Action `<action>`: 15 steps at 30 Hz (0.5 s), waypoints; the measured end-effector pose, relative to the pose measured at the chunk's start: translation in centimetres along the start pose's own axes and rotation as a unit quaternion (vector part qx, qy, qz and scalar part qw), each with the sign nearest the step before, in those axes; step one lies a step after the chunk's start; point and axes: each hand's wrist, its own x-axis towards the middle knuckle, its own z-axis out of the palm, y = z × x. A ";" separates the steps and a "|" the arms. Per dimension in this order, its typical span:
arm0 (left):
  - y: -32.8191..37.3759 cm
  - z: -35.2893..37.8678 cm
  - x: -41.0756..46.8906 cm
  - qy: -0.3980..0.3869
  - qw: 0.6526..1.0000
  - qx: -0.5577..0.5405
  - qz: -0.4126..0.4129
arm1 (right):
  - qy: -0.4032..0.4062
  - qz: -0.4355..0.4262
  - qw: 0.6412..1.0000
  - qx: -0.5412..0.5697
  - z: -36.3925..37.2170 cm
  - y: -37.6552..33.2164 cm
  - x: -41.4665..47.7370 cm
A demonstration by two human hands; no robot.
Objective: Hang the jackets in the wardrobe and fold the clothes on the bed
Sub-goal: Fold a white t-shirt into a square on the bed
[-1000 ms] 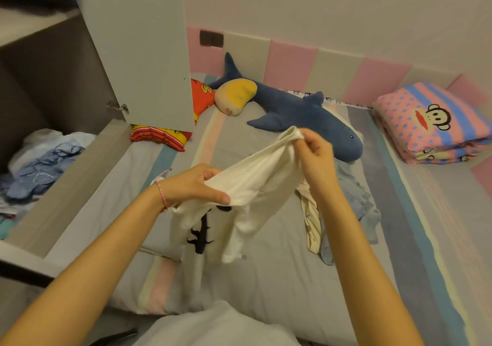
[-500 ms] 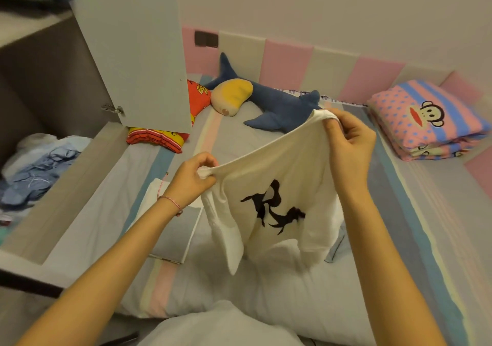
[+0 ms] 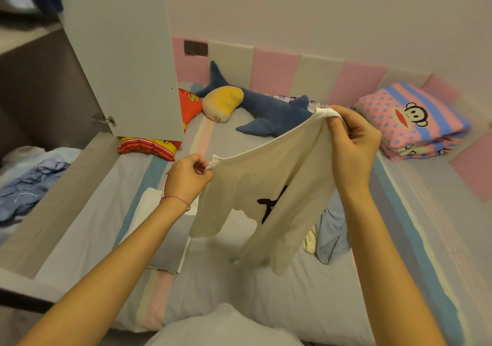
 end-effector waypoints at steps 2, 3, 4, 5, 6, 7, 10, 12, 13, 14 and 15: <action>-0.4 0.4 0.2 -0.016 1.000 0.003 -0.002 | 0.004 -0.006 1.000 0.005 -0.1 -0.1 -0.1; -0.6 0.6 0.3 -0.028 1.000 0.000 -0.001 | 0.005 -0.008 1.000 0.007 -0.2 -0.1 -0.2; -0.7 0.9 0.4 -0.043 0.999 -0.008 0.001 | 0.006 -0.008 1.000 0.007 -0.3 -0.1 -0.2; -0.7 1.1 0.5 -0.060 0.998 -0.021 0.003 | 0.007 -0.006 1.000 0.006 -0.3 -0.1 -0.3; -0.7 1.3 0.6 -0.077 0.996 -0.036 0.003 | 0.005 -0.002 1.000 0.005 -0.3 0.0 -0.3; -0.6 1.5 0.7 -0.095 0.994 -0.049 0.003 | 0.004 0.000 1.000 0.002 -0.4 0.1 -0.2; -0.9 1.9 0.6 -0.137 0.989 -0.048 0.024 | 0.002 0.011 1.000 -0.001 -0.5 0.4 -0.1; -1.4 2.0 0.4 -0.144 0.988 -0.027 0.048 | 0.010 0.017 1.000 -0.001 -0.4 0.7 -0.2; -1.7 2.0 0.2 -0.143 0.988 -0.015 0.061 | 0.017 0.020 1.000 -0.002 -0.4 0.9 -0.3; -1.9 1.8 0.1 -0.141 0.987 -0.001 0.075 | 0.027 0.025 0.999 -0.004 -0.5 1.2 -0.3; -2.0 1.6 0.0 -0.136 0.986 0.016 0.092 | 0.034 0.033 0.999 -0.010 -0.6 1.6 -0.4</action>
